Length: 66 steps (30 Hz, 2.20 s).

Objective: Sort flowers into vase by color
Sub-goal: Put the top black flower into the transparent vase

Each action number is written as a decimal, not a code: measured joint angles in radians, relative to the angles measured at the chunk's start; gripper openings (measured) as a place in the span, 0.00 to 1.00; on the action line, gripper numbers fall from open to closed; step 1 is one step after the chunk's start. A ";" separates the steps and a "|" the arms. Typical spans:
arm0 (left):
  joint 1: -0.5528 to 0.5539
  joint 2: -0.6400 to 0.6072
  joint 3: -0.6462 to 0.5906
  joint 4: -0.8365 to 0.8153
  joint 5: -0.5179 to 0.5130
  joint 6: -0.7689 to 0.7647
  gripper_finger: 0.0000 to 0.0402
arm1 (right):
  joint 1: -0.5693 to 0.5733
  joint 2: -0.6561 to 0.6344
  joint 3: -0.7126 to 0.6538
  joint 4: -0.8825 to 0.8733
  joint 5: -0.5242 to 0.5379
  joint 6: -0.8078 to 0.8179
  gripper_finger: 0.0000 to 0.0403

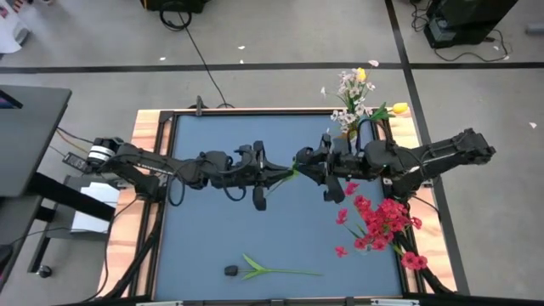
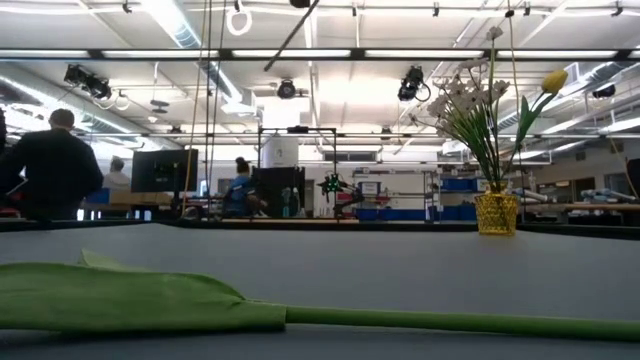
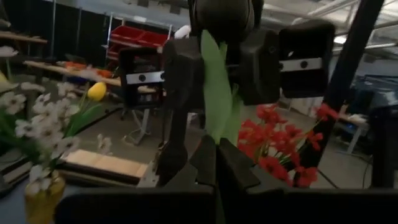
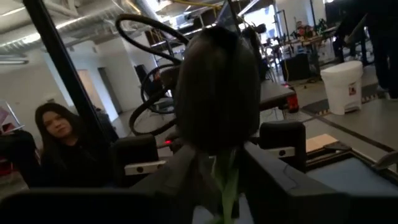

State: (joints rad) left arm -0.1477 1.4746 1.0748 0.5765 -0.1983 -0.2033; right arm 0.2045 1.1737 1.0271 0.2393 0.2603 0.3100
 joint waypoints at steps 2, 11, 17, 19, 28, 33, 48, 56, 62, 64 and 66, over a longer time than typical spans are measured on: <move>0.001 0.000 0.000 -0.009 -0.017 -0.001 0.01 | -0.013 0.008 0.000 -0.004 -0.017 0.008 0.26; 0.006 0.000 0.000 -0.036 -0.018 -0.015 0.08 | -0.036 -0.004 0.000 -0.061 -0.019 0.010 0.03; 0.004 -0.010 0.001 -0.236 -0.019 -0.097 0.26 | -0.035 -0.093 0.069 -0.400 -0.018 0.019 0.03; -0.002 -0.009 0.000 -0.305 -0.020 -0.145 0.31 | -0.035 -0.108 0.129 -0.577 -0.029 0.011 0.03; -0.029 -0.002 -0.002 -0.341 -0.060 -0.197 0.40 | -0.035 -0.112 0.421 -1.220 -0.105 0.017 0.03; -0.035 -0.002 -0.002 -0.351 -0.078 -0.222 0.40 | -0.035 -0.113 0.539 -1.469 -0.193 0.027 0.03; -0.024 -0.002 -0.002 -0.366 -0.145 -0.231 0.40 | 0.046 -0.168 0.577 -1.383 -0.446 0.011 0.03; -0.009 -0.002 -0.002 -0.366 -0.145 -0.230 0.40 | 0.148 -0.166 0.504 -1.339 -0.446 0.025 0.03; -0.002 -0.002 -0.002 -0.367 -0.145 -0.223 0.40 | 0.210 -0.173 0.457 -1.317 -0.423 0.034 0.03; 0.001 -0.002 -0.002 -0.369 -0.144 -0.223 0.40 | 0.224 -0.173 0.444 -1.316 -0.418 0.030 0.03; 0.003 -0.002 -0.002 -0.370 -0.144 -0.218 0.40 | 0.238 -0.172 0.429 -1.316 -0.418 0.023 0.03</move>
State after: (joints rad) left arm -0.1444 1.4731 1.0725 0.2062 -0.3427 -0.4217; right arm 0.4427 1.0012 1.4557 -1.0767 -0.1581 0.3325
